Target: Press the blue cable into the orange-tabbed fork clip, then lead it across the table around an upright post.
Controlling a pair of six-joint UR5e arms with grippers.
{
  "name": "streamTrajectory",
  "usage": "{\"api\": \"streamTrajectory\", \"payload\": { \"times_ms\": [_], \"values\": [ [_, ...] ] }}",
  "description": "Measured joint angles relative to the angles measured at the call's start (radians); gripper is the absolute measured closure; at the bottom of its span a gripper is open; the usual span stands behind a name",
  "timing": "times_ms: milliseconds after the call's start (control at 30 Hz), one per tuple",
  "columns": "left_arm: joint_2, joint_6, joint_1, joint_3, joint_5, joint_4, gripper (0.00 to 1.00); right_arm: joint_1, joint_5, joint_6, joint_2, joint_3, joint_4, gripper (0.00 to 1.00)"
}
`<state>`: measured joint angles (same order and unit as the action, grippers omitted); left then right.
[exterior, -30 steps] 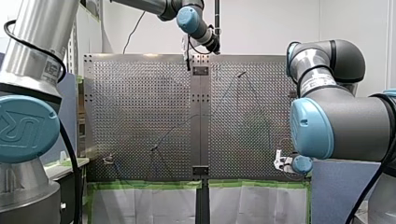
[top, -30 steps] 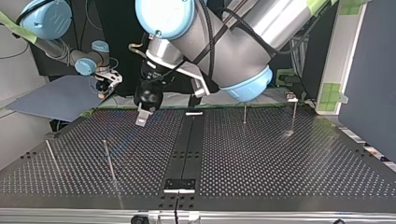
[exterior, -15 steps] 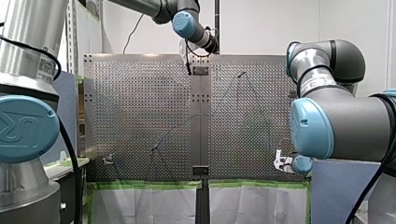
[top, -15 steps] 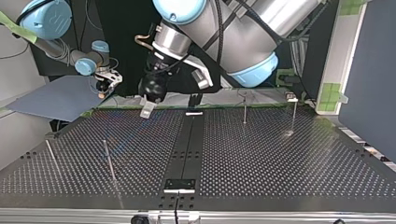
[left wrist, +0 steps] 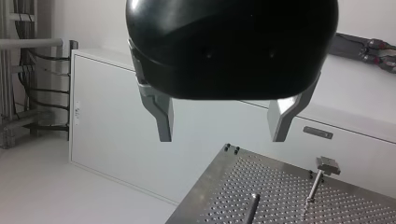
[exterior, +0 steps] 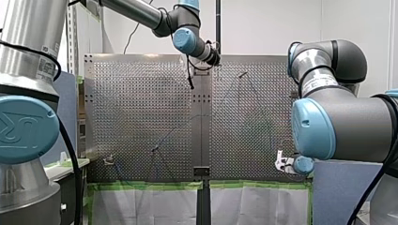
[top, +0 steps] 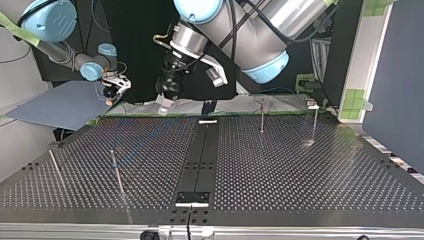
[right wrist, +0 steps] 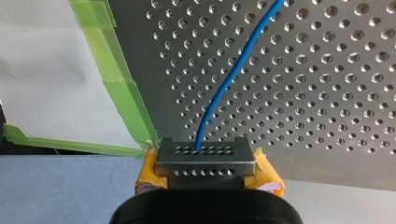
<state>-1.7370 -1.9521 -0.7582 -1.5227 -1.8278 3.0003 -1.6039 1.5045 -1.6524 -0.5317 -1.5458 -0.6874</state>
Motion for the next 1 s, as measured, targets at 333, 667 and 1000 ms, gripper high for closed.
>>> {"api": "streamTrajectory", "payload": {
  "times_ms": [333, 667, 1000],
  "values": [
    [0.0, -0.002, 0.0, -0.103, -0.001, -0.102, 0.0, -0.001, -0.004, 0.0, 0.0, 0.0, 0.001, 1.0],
    [0.0, -0.001, 0.0, -0.203, -0.003, -0.202, 0.0, -0.003, -0.004, 0.001, 0.0, 0.0, 0.001, 1.0],
    [0.0, 0.002, -0.001, -0.297, -0.005, -0.296, 0.0, -0.003, -0.005, 0.002, 0.0, 0.0, 0.001, 1.0]
  ]
}}
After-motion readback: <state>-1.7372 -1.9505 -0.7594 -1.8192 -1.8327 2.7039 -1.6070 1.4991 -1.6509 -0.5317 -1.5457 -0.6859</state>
